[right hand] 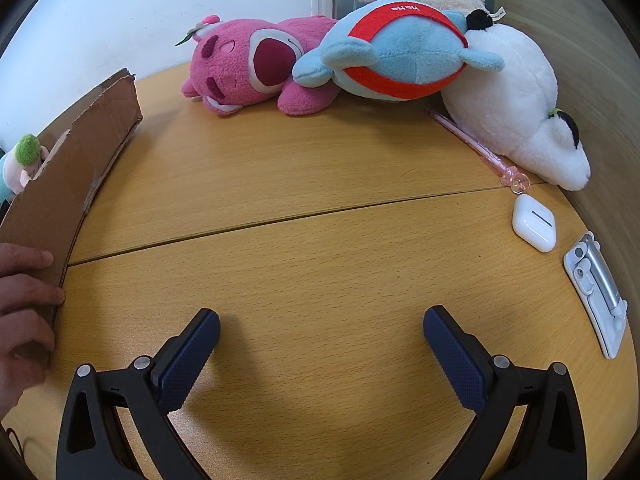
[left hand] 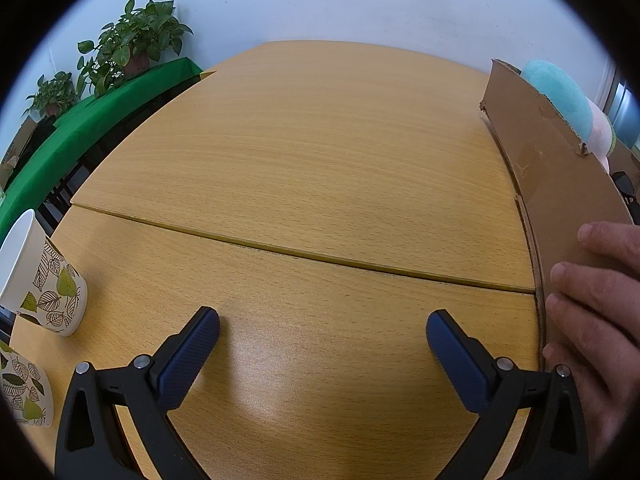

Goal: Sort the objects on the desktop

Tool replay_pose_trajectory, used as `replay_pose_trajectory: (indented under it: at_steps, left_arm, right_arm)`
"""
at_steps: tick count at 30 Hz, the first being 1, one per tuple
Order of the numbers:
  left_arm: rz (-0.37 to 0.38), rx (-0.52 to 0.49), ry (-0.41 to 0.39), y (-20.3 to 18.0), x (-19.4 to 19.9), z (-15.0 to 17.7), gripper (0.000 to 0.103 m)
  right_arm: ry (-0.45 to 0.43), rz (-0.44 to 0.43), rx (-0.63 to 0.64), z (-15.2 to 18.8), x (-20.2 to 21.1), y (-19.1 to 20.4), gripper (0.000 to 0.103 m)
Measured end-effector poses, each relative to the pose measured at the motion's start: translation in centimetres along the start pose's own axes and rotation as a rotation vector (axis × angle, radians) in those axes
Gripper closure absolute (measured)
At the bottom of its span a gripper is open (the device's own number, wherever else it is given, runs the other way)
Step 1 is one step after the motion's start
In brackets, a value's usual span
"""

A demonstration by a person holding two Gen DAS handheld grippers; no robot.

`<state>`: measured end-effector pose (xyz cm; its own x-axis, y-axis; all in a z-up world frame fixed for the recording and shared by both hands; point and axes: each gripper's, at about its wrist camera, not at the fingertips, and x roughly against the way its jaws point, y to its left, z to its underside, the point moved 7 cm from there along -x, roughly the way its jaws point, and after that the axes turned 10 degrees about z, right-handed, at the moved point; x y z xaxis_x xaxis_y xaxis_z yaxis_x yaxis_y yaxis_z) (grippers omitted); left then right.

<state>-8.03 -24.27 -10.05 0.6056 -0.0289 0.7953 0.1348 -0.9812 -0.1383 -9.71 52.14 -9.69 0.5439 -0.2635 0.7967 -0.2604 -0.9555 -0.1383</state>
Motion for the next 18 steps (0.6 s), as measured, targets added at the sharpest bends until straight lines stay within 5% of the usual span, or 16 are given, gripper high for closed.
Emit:
replay_pose_trajectory:
  at_steps: [18]
  left_arm:
    - [0.002, -0.001, 0.001, 0.23, 0.01, -0.07, 0.0]
  right_arm:
    - [0.001, 0.001, 0.001, -0.06, -0.09, -0.13, 0.0]
